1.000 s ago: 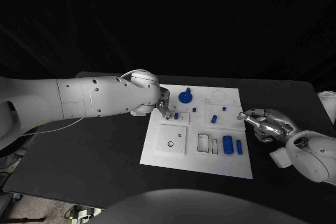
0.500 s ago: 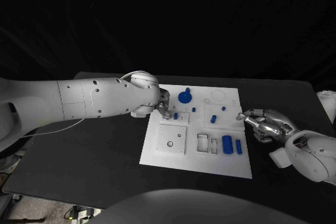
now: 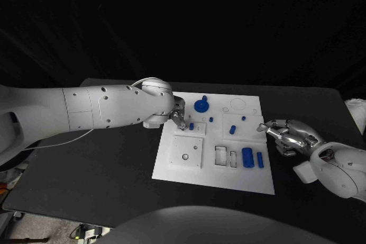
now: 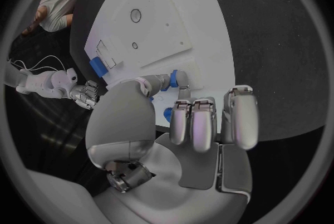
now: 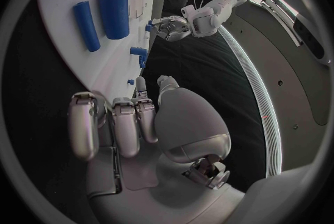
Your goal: Assemble the parts on the task board
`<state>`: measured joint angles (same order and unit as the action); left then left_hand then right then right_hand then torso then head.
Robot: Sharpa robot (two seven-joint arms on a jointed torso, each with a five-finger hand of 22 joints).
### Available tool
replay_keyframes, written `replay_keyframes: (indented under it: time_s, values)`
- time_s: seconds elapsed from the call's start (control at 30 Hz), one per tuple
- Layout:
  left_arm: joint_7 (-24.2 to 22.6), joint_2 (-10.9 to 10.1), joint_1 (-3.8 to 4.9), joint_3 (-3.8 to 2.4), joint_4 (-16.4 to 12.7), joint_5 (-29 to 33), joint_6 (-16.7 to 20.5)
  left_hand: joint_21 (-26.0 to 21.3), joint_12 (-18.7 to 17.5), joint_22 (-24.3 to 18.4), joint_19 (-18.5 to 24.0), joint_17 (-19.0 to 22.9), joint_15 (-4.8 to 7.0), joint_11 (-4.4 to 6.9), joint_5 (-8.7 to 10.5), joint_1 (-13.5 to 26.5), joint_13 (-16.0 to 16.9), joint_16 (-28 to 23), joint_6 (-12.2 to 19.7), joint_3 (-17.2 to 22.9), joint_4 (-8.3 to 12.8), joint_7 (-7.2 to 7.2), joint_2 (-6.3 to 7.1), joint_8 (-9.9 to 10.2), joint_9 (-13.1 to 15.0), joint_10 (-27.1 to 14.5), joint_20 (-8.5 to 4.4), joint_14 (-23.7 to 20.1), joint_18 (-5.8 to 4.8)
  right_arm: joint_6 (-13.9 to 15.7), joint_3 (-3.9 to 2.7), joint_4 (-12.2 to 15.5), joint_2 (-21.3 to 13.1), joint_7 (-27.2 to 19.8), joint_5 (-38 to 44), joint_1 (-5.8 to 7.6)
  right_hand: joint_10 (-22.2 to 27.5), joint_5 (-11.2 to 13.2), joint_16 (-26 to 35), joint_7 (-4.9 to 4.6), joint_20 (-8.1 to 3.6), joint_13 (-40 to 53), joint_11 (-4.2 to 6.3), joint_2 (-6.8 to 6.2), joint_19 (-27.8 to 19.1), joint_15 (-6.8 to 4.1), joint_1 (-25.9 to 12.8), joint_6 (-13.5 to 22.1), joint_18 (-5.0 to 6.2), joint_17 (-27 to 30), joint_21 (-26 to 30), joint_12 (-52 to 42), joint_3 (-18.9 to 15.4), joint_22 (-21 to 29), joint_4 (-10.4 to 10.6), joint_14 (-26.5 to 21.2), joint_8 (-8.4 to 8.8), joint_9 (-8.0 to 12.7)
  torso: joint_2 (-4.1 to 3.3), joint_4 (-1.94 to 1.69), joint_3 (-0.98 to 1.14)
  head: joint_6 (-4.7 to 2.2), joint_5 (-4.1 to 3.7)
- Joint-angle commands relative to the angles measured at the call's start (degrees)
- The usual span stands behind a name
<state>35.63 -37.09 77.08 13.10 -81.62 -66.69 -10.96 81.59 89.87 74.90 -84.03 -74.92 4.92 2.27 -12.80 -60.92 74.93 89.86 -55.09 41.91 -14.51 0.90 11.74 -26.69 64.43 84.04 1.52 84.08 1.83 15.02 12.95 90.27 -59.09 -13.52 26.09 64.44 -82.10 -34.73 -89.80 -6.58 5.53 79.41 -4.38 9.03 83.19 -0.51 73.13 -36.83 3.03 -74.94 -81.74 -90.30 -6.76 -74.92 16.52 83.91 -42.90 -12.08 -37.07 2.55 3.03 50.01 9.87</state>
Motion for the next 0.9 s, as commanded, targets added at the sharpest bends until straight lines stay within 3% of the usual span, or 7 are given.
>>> replay_keyframes:
  time_s: [0.03,0.4,0.9]
  values:
    - [0.4,-0.1,-0.01,-0.02,-0.3,0.6,2.0,0.5,0.1,12.7,-2.2,-15.1,0.29,0.44,-0.44,-0.7,15.1,0.1,-0.6,0.4,0.0,-0.10,-0.09,-0.3,0.2,6.0,-0.12,5.9,-0.01,-1.3,0.01,0.0,0.1,0.3,0.1,-0.05,-7.9,0.1,-0.1,0.03,0.02,10.6,1.96,0.09,-0.3,-0.36,0.3,-0.4,-0.40,-14.7,0.3,0.3,0.3,-11.6,0.0,5.9,0.37,0.1,0.02,-0.02,0.00,-0.01,0.03]
    - [2.0,-1.9,0.19,-0.17,-2.1,-1.4,4.0,0.4,0.1,12.7,-2.2,-15.1,0.48,0.59,-1.09,-1.2,15.1,0.1,-0.1,1.0,0.4,-0.15,0.55,0.1,0.3,6.0,-0.31,5.9,0.00,-1.4,0.01,-0.2,0.2,0.7,0.2,-0.06,-7.9,0.1,0.0,0.01,0.03,10.6,1.95,0.04,-0.6,-0.35,0.5,-0.4,-0.30,-14.4,0.6,0.3,0.5,-11.5,0.0,5.8,0.48,0.1,0.02,-0.02,0.03,-0.01,0.26]
    - [2.1,-2.5,0.28,-0.18,-3.5,-1.7,5.5,0.4,0.1,12.7,-2.2,-15.1,0.51,0.60,-1.23,-1.8,15.1,0.1,0.2,1.4,0.8,-0.12,0.55,0.3,0.4,6.0,-0.37,5.9,0.01,-1.6,0.01,-0.6,0.5,1.2,0.2,-0.08,-7.9,0.1,0.1,-0.01,0.04,10.6,1.94,0.02,-0.8,-0.34,0.7,-0.4,-0.21,-14.2,0.9,0.3,0.7,-11.4,0.0,5.7,0.64,0.2,0.01,0.00,0.01,-0.01,0.61]
